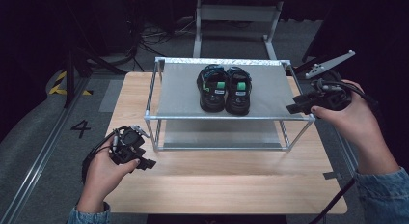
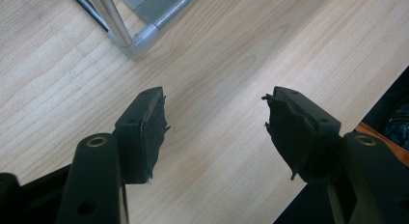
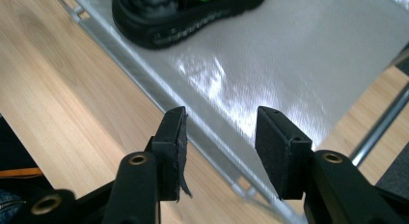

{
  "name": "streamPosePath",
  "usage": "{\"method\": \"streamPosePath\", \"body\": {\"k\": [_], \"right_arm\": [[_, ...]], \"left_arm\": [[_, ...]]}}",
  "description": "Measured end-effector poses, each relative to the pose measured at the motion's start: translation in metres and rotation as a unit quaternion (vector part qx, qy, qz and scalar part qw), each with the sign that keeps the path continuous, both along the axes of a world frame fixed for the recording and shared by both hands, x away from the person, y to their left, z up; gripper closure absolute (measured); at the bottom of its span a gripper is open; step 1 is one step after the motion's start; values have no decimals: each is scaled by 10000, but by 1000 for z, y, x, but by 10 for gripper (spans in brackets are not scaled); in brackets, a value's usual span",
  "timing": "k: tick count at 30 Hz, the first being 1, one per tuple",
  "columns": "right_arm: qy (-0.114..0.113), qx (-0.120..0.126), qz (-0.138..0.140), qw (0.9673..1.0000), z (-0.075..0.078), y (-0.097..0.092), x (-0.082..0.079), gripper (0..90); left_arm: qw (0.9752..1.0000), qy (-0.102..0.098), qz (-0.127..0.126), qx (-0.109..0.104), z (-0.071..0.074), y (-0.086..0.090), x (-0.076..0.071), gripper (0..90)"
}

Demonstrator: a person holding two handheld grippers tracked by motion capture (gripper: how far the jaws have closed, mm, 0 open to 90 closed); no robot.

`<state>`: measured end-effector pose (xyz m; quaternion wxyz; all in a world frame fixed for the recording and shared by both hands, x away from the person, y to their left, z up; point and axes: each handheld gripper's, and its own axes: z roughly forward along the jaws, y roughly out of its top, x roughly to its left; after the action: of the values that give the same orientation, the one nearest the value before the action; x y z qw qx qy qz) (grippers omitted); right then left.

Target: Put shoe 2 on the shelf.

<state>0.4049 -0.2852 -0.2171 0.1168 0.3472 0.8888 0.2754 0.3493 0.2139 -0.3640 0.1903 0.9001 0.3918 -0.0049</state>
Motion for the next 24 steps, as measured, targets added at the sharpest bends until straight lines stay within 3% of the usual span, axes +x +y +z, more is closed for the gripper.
{"method": "streamPosePath", "body": {"k": [8, 24], "right_arm": [[144, 133, -112, 9997, -27, -22, -17, 557], [297, 299, -286, 9987, -83, -45, -32, 551]], "left_arm": [[10000, -8, 2, 16, -1, 0, 0, 387], [9999, 123, 48, 80, -7, 0, 0, 386]]}}
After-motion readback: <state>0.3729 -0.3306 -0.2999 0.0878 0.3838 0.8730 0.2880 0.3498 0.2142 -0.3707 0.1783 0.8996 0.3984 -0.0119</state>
